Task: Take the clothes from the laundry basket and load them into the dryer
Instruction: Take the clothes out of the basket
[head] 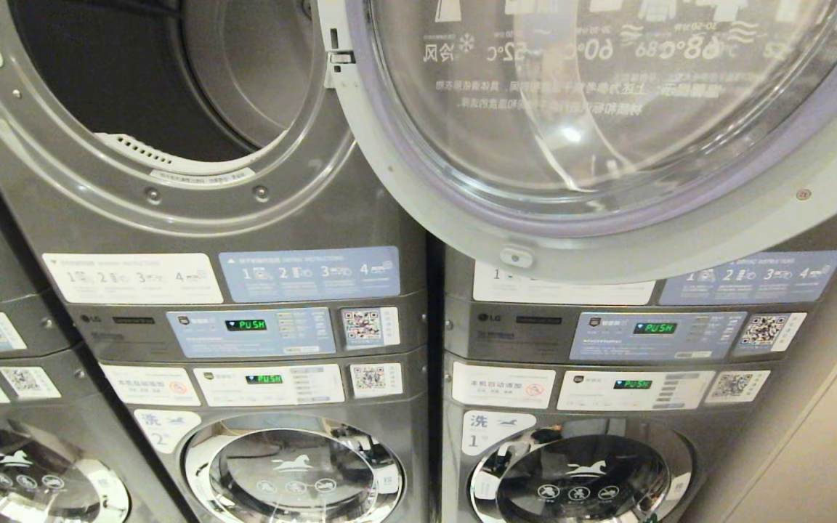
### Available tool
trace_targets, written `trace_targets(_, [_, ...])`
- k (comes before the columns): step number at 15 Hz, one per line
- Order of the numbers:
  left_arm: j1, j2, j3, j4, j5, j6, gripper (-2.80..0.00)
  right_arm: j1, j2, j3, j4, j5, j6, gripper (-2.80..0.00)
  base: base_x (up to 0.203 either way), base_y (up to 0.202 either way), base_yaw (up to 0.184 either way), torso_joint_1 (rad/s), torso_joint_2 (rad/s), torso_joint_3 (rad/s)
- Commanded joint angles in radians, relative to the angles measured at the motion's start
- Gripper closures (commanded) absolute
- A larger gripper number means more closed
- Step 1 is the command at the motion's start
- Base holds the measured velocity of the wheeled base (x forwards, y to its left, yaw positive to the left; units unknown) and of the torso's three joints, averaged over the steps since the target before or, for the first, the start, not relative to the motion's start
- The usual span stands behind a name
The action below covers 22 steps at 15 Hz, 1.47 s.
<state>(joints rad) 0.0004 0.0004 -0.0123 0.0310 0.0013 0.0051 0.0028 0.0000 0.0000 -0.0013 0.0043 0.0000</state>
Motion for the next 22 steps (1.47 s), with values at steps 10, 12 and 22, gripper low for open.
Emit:
trace_targets(10, [0.0, -0.002, 0.0, 0.0, 0.0, -0.001, 0.0, 0.0, 0.0, 0.0, 0.0, 0.0, 0.002, 0.0, 0.0, 0.0, 0.0, -0.02, 0.05, 0.0])
trace_targets(12, [0.0, -0.002, 0.0, 0.0, 0.0, -0.001, 0.0, 0.0, 0.0, 0.0, 0.0, 0.0, 0.002, 0.0, 0.0, 0.0, 0.0, -0.052, 0.1, 0.056])
trace_targets(22, [0.0, -0.002, 0.0, -0.002, 0.0, -0.002, 0.0, 0.0, 0.0, 0.0, 0.0, 0.0, 0.002, 0.0, 0.0, 0.0, 0.0, -0.052, 0.12, 0.061])
